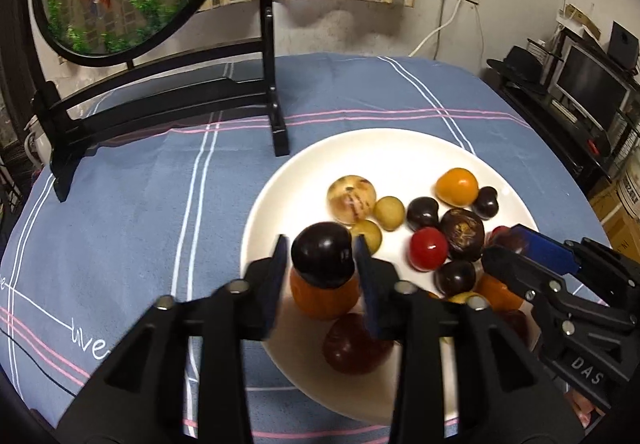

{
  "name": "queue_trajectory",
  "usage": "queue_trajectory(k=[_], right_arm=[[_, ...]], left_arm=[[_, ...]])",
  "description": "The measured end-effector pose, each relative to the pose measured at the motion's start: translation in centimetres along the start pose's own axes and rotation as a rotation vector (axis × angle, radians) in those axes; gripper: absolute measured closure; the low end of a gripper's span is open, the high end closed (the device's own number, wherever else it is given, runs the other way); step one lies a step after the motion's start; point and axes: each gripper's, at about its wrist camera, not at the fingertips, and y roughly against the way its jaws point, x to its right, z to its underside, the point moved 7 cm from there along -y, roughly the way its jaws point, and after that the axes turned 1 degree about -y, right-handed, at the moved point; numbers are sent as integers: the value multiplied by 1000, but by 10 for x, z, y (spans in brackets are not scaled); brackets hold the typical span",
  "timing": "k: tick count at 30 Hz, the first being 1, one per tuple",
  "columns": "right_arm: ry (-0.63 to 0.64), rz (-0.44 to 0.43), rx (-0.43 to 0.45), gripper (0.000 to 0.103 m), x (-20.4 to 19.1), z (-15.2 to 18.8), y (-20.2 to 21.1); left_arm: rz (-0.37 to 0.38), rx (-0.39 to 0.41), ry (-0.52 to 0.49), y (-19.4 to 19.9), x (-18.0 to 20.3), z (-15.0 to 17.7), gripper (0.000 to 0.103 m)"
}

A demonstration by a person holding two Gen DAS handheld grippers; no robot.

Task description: Organize fruits

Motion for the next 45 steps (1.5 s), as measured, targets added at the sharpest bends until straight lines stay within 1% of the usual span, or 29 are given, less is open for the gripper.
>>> queue_trajectory(k=[2,4,6,7,9,10,11,12,14,15,17,18,20,21,23,24,27,30,34,45], right_arm=[[-17,-13,-6,63,0,2,8],[-21,-23,-14,62,-2,6,18],[-5,-21,9,41,-5,12,38],[1,-19,25,32,-7,14,46],[16,-21,47,32,-13,25,68],[21,-21,53,28,-15,31,77],[24,-20,60,11,-16,36,84],[30,-22,86,1,-19,47,96],[49,-34,137,1,-22,66,113],[58,-32,138,1,-24,79,118],[63,-32,89,1,-28,98,117],[74,-45,59,1,-31,111,116],[105,-29,19,1,-36,127,115],[131,-12,6,1,-39,133,115],[155,8,9,1,-41,141,119],[156,12,11,1,-41,143,119],[146,15,3,1,-38,147,118],[138,32,12,1,-34,147,121],[135,34,15,1,-33,145,120],[147,41,10,1,-36,146,118]], left_arm=[[-39,31,7,11,-5,1,26],[-53,50,-11,27,-5,5,23],[-49,62,-13,45,-6,11,13],[-48,76,-10,58,-7,16,12],[-44,102,-9,79,-7,27,8],[-43,118,-1,92,-9,37,6],[-44,125,3,100,-9,43,5],[-45,128,4,106,-10,49,4],[-45,127,-5,120,-10,67,4],[-33,128,-16,127,-9,79,4],[-32,130,-10,134,-11,95,4],[-36,129,-2,136,-13,104,4],[-27,117,0,137,-13,120,4],[-27,102,-4,135,-13,126,4],[-42,80,-22,133,-13,136,4],[-51,76,-34,133,-12,139,4],[-41,95,-44,139,-9,141,4],[-39,116,-75,145,-1,143,4],[-48,120,-99,145,4,143,4],[-37,119,-86,147,1,144,4]])
